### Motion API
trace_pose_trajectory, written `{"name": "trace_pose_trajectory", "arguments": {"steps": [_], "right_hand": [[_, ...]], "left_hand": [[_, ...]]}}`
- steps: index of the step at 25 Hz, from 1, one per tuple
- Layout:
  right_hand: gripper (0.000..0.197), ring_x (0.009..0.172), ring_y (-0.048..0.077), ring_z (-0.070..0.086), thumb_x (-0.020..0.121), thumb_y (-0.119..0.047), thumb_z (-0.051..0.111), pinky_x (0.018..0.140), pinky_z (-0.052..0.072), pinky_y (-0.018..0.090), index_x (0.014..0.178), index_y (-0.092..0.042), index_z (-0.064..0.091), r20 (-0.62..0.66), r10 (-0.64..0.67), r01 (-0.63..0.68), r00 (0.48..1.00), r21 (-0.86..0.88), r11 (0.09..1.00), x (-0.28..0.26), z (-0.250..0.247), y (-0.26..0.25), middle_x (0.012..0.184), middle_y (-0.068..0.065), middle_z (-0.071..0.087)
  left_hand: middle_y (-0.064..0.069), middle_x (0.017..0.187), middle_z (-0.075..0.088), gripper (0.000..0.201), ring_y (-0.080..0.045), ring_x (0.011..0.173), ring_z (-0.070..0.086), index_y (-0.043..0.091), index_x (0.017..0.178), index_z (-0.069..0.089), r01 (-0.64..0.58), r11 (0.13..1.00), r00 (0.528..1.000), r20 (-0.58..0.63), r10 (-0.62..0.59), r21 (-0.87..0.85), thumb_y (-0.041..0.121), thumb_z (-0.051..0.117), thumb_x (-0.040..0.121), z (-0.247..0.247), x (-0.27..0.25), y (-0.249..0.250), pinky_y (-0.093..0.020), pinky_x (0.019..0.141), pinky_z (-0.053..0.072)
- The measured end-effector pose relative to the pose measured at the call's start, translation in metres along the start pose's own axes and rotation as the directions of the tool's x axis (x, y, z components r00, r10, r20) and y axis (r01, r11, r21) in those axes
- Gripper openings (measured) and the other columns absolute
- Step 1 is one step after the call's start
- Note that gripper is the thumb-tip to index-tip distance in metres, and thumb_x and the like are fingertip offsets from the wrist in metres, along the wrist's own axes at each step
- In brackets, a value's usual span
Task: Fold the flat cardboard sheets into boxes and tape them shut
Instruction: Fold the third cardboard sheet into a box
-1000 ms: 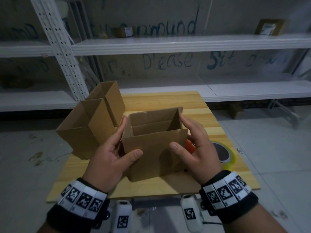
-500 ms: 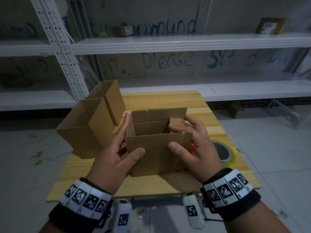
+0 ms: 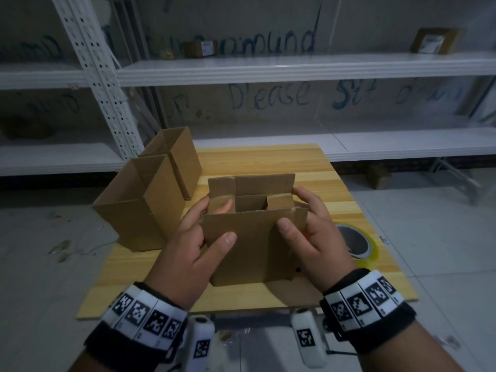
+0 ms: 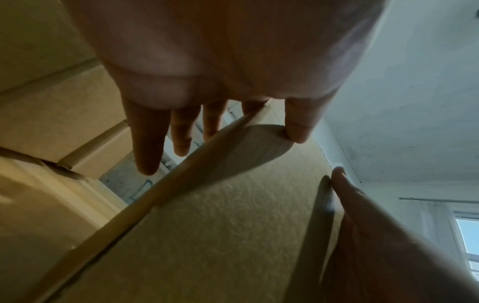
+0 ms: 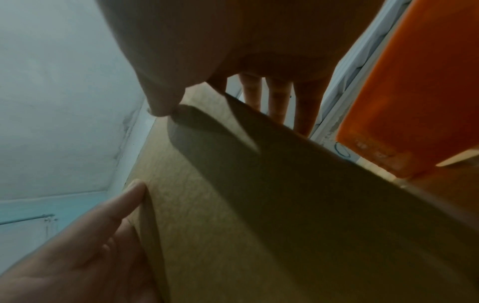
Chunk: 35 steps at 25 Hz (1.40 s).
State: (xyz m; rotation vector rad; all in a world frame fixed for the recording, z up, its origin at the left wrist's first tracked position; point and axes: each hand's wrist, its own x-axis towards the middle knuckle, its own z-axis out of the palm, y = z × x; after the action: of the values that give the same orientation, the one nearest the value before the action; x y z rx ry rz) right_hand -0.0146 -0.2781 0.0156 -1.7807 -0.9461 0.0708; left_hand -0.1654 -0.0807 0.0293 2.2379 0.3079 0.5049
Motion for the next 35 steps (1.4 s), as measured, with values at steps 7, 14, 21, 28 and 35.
{"name": "trace_pose_trajectory", "arguments": {"steps": [7,14,21,28,35], "right_hand": [[0.037,0.128,-0.031,0.035,0.095,-0.071,0.043,0.097,0.035,0.013,0.094,-0.05,0.073,-0.041,0.049,-0.049,0.998,0.008,0.999,0.003,0.0,-0.003,0.144,-0.042,0.036],[0.043,0.12,-0.003,0.065,0.097,-0.034,0.074,0.086,0.063,0.022,0.135,-0.041,0.054,-0.094,0.197,-0.172,0.976,0.224,0.959,0.002,0.001,-0.006,0.136,-0.018,0.063],[0.072,0.118,-0.016,0.06,0.1,-0.029,0.07,0.088,0.059,0.016,0.159,-0.049,0.034,-0.026,0.2,-0.186,0.98,0.267,0.946,0.005,0.002,-0.008,0.136,-0.03,0.058],[0.04,0.114,-0.012,0.064,0.094,-0.042,0.074,0.081,0.057,0.012,0.128,-0.05,0.054,-0.064,0.178,-0.161,0.982,0.21,0.964,0.003,-0.003,-0.005,0.123,-0.025,0.067],[0.041,0.121,-0.009,0.063,0.101,-0.058,0.053,0.094,0.05,0.012,0.132,-0.036,0.068,-0.179,0.069,-0.071,0.981,-0.006,0.997,0.002,0.003,-0.001,0.135,-0.023,0.067]], "left_hand": [[0.036,0.154,0.044,0.033,0.034,0.131,0.037,0.084,0.107,0.065,0.106,0.959,0.986,-0.098,-0.136,-0.263,0.078,0.032,0.103,0.007,0.002,0.011,-0.01,0.115,0.032],[0.026,0.123,0.071,0.028,0.002,0.108,0.07,0.045,0.125,0.074,0.183,0.855,0.96,-0.101,-0.262,-0.485,0.031,0.054,0.111,0.009,0.008,0.009,-0.023,0.086,0.057],[0.013,0.142,0.062,0.061,-0.007,0.12,0.072,0.08,0.129,0.048,0.144,0.81,0.962,-0.111,-0.248,-0.568,0.025,0.062,0.108,0.007,0.011,0.007,-0.042,0.1,0.062],[0.021,0.12,0.07,0.024,-0.009,0.115,0.068,0.064,0.112,0.061,0.082,0.904,0.962,-0.204,-0.181,-0.419,0.055,0.065,0.09,0.009,0.011,-0.002,-0.053,0.101,0.058],[0.017,0.099,0.076,0.023,-0.011,0.094,0.07,0.028,0.093,0.073,0.111,0.901,0.928,-0.281,-0.245,-0.42,0.049,0.069,0.102,0.011,0.012,-0.001,-0.059,0.092,0.06]]}}
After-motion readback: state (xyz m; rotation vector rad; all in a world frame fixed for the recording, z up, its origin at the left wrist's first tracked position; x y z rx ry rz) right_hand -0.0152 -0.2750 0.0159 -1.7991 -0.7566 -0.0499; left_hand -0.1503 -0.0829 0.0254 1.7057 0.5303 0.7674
